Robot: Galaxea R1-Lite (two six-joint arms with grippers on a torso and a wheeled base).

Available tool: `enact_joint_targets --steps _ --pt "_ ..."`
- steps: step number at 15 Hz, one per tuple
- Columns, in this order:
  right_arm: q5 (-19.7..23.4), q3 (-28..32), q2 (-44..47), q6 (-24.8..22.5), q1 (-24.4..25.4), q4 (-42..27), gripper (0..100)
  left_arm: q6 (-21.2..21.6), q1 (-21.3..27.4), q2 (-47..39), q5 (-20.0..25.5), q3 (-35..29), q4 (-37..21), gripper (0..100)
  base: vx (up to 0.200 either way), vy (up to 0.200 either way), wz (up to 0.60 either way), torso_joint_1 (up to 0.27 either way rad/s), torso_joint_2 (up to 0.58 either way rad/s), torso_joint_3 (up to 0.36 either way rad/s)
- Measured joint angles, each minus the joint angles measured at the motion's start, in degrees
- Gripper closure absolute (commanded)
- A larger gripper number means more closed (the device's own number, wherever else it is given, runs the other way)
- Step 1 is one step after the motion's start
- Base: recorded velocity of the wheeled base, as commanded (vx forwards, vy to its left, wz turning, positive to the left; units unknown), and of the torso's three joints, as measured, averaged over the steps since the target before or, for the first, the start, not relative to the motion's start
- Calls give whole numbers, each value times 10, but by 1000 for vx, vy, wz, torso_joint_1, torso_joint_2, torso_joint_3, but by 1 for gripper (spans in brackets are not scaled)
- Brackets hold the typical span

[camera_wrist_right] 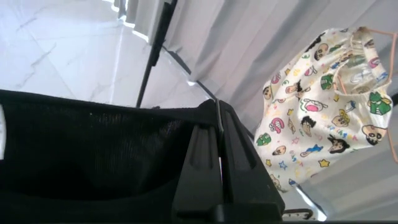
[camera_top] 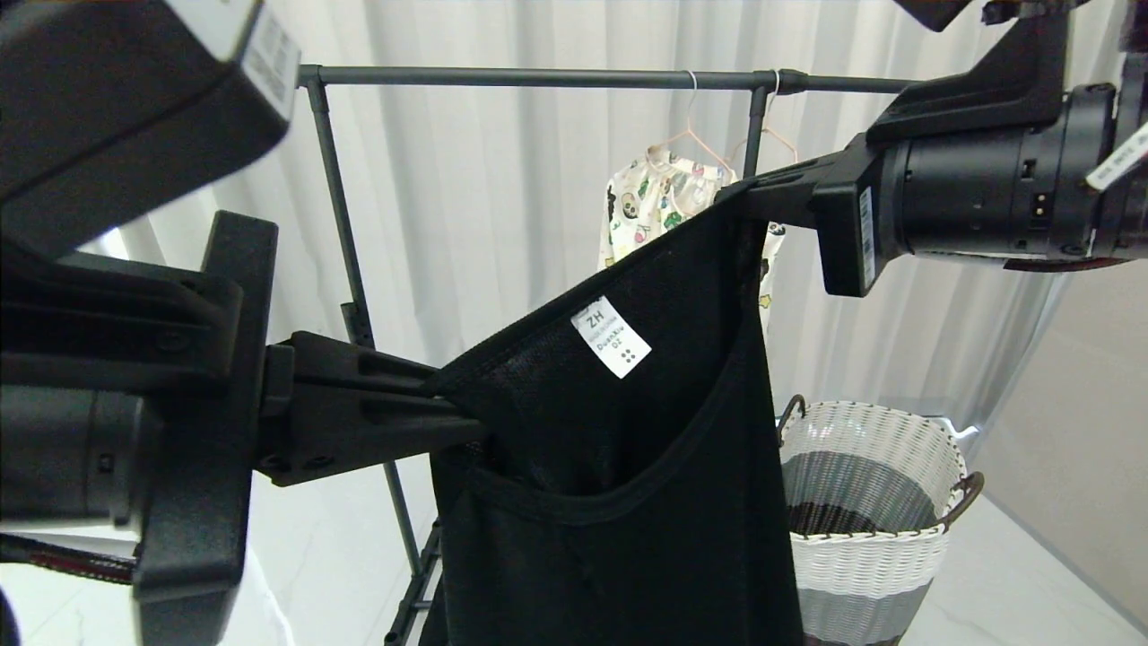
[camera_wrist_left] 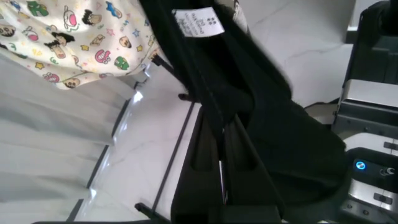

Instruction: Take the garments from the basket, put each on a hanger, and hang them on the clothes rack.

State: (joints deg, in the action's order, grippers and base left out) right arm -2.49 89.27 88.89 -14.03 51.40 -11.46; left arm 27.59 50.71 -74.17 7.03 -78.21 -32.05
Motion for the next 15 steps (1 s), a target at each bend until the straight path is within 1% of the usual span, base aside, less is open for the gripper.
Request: enact_joint_targets --steps 4,6,7,8,9,10,12,15 --pt "-1 1 6 0 1 -1 100 0 0 5 6 0 0 100 0 0 0 0 0 0" --pt "-2 -5 1 1 0 -9 100 3 -4 3 0 0 0 100 0 0 0 0 0 0" --pt "-3 -10 -5 1 -2 -22 100 5 -11 0 -9 -3 0 100 0 0 0 0 0 0" --pt "-3 -14 -15 1 -4 -44 100 10 -25 -5 -29 -6 0 100 0 0 0 0 0 0" --pt "-3 -18 -29 1 -6 -83 100 11 -43 -13 -67 -14 0 100 0 0 0 0 0 0" --pt "-3 -23 -41 1 -7 -102 100 8 -52 -22 -85 -22 1 100 0 0 0 0 0 0" --pt "-4 -34 -60 0 -8 -111 100 -7 -58 -38 -101 -30 9 100 0 0 0 0 0 0" --pt "-16 -38 -71 0 -7 -111 100 -12 -59 -50 -112 -32 53 100 0 0 0 0 0 0"
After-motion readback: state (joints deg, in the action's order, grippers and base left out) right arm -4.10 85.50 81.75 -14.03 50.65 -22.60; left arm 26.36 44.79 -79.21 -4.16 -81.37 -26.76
